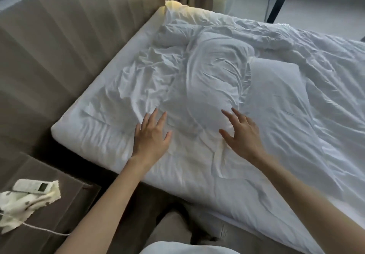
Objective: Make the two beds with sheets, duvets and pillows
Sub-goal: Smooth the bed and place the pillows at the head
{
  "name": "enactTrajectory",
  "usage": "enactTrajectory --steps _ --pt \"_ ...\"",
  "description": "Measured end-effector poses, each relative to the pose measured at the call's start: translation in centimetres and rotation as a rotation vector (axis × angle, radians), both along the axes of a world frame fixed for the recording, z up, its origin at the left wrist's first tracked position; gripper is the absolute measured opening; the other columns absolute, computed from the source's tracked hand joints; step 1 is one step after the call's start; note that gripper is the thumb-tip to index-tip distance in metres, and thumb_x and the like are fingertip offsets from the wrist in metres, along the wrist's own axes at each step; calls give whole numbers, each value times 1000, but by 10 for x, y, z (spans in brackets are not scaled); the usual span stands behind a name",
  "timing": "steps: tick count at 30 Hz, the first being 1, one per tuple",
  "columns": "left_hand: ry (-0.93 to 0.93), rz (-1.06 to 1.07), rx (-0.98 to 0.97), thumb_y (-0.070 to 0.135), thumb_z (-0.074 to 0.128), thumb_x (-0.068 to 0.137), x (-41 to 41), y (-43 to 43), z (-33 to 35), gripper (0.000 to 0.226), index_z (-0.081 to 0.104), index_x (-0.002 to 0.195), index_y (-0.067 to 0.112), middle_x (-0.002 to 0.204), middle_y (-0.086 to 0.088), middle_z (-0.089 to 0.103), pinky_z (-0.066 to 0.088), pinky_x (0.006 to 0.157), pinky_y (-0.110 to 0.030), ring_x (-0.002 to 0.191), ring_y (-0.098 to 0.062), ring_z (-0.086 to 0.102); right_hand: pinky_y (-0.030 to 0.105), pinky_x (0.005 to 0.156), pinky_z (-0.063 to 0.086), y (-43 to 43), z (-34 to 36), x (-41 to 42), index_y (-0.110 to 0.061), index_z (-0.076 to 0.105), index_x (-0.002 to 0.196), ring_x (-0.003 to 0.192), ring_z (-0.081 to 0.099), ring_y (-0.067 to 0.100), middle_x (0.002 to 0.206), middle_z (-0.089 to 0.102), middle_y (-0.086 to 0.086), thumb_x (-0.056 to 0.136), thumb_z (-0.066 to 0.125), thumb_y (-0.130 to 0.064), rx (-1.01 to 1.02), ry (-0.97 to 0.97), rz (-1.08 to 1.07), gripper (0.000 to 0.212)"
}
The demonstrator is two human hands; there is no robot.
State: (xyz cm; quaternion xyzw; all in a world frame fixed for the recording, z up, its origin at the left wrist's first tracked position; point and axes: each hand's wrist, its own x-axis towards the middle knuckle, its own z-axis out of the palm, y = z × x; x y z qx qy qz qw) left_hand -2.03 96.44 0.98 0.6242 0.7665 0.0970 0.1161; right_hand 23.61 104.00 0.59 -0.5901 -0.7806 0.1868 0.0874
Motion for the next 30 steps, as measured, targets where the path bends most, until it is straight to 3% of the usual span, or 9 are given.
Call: enactTrajectory --steps 11,17,22,27,30 --pt "-25 -86 -243 44 49 95 -71 151 -84 78 -3 153 39 162 -4 13 28 113 -45 146 -24 20 53 110 31 102 -82 -2 -40 21 151 138 32 37 157 27 9 88 61 -45 -291 -1 -343 74" --pt "-225 55 -362 45 60 90 -86 208 -153 88 0 154 39 161 -7 14 33 111 -47 143 -31 28 50 115 26 155 -145 2 -37 15 153 142 26 33 156 26 11 89 62 -44 -408 79 -401 80" --pt "-317 172 -397 49 68 84 -84 241 -213 97 -1 152 43 162 -12 7 24 115 -46 147 -32 16 48 113 31 199 -192 1 -32 12 154 138 34 30 152 32 12 86 67 -42 -425 216 -432 88" --pt "-341 235 -384 55 73 77 -86 265 -258 107 0 154 40 151 -17 32 32 111 -47 138 -36 34 47 104 40 220 -230 -4 -28 -4 155 126 46 42 145 38 23 85 64 -52 -428 58 -432 100" --pt "-369 243 -389 53 75 75 -87 274 -266 111 -2 154 40 145 -19 42 39 104 -44 130 -39 44 46 98 42 227 -236 -6 -24 -7 155 118 50 44 135 44 27 86 65 -44 -407 34 -464 101"
